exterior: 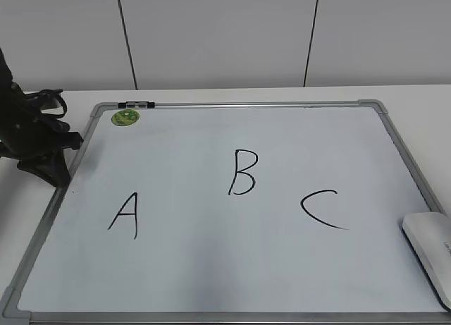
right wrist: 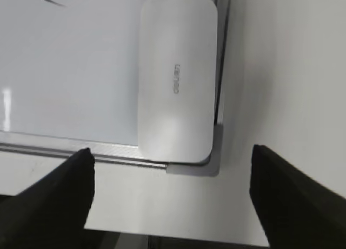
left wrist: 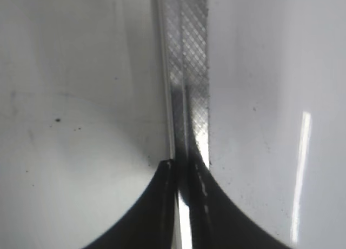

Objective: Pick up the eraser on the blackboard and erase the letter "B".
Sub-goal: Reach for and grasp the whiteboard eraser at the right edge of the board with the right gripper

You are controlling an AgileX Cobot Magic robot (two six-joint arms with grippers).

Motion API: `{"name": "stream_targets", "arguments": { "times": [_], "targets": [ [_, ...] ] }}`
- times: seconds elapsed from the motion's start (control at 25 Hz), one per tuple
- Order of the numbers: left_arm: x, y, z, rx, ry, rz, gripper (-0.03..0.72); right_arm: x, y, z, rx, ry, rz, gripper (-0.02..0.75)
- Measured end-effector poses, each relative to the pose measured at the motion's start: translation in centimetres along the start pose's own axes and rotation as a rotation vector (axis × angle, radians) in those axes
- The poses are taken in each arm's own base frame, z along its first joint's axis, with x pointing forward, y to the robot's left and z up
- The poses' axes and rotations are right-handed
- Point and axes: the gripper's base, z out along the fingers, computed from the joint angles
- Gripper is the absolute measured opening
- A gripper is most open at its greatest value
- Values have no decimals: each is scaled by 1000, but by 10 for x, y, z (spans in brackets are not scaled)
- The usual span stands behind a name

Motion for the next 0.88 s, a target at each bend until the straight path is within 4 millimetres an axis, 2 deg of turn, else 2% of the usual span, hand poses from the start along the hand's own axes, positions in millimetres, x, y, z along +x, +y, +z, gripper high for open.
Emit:
{"name": "stream_targets", "arguments": {
  "times": [0.16, 0.4, 0.6, 0.88],
  "targets": [
    [0, 0, 0, 0, 0, 0, 36, -14, -4, 29, 1, 34, 3, 673],
    [0, 0, 0, 0, 2, 0, 36, -24, -8, 65, 3, 84, 5, 673],
    [0, 0, 0, 0, 2, 0, 36, -26, -10, 88, 3, 127, 7, 671],
    [0, 0, 0, 0, 2, 0, 36, -25, -10, 109, -6, 176, 19, 665]
  ]
}}
